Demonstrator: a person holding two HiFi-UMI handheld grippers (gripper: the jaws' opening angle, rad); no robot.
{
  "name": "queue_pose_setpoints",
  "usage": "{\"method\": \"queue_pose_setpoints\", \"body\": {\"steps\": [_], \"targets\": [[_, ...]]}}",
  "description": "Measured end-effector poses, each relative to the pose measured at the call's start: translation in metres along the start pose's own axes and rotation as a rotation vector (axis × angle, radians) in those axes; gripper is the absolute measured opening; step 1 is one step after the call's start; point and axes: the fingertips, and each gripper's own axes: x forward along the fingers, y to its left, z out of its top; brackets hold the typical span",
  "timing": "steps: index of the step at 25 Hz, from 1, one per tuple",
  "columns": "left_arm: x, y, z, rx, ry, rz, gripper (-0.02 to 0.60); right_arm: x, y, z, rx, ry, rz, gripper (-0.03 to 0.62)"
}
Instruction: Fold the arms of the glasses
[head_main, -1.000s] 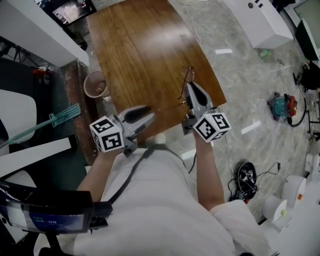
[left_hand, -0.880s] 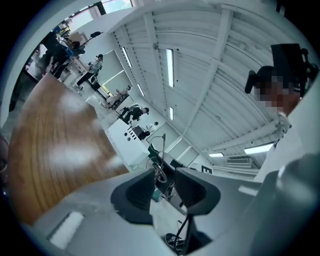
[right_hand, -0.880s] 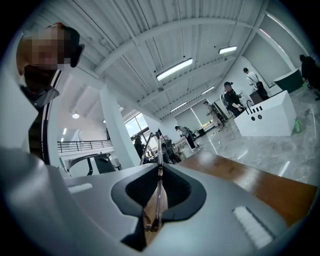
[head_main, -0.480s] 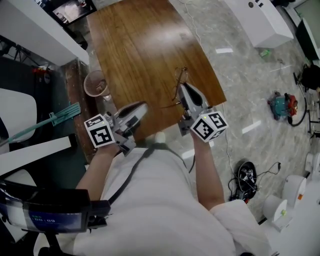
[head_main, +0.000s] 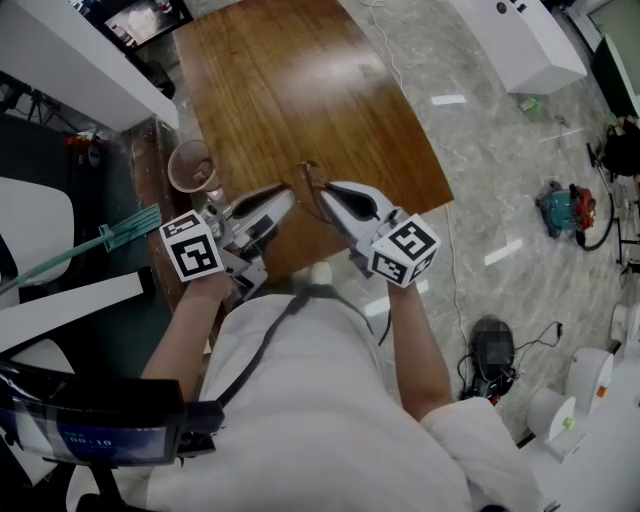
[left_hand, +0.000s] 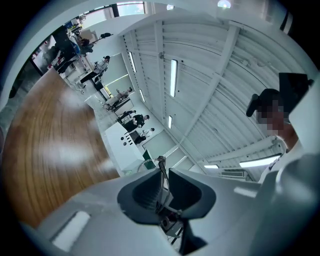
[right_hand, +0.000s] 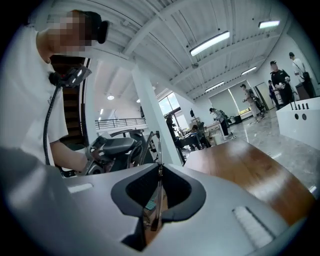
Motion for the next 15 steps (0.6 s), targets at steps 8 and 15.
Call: {"method": "queue_pose_setpoints", "body": {"steps": [8,15], "targets": [[-0.001,0.005,-0.002,-0.009,0.012,0.026,0.075,0.005,0.022,-0.013,0.009,0.045,0.076,0.032],[-0.015,0.008,-0.031,0.059,0.122,0.054,0.177,0.002,0.007,-0.011,0.056,0.003,-0.018,0.032]]}}
